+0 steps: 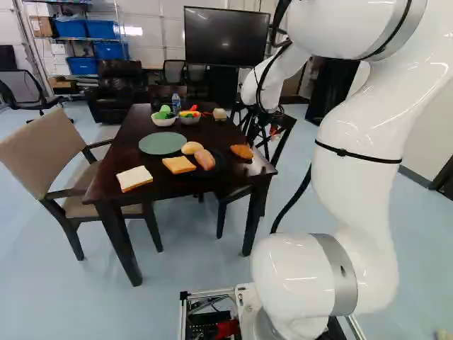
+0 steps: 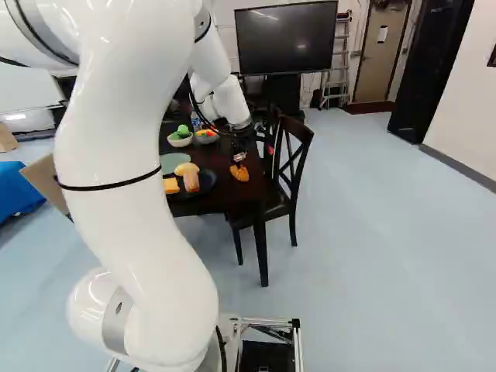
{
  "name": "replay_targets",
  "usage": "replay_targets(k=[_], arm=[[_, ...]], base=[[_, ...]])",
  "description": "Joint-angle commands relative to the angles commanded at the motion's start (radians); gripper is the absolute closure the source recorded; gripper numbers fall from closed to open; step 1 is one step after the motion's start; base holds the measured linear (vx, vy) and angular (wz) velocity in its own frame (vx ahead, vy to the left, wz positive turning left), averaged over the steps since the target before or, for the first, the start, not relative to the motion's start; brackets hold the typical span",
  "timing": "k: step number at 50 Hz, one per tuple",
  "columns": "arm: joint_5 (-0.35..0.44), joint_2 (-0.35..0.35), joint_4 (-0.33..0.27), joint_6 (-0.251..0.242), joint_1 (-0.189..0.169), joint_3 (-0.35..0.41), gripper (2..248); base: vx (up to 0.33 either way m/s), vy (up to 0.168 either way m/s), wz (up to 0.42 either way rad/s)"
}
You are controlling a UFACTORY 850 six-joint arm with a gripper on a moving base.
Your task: Move the croissant to the empty plate
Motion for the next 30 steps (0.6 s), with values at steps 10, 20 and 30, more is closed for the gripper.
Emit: replay_targets(k=[10,20,30], arm=[[-0.022,-0.028,0.056,0.000,0.002,-0.035,3],[-0.043,-0.047,0.113,0.000,0.006,-0.059,3],[-0.049,-0.052,0.138,0.000,0.011,-0.065,3]], base=[[0.000,0.000,0.000],[0.000,0.000,0.000],[0.000,0.000,0.000]])
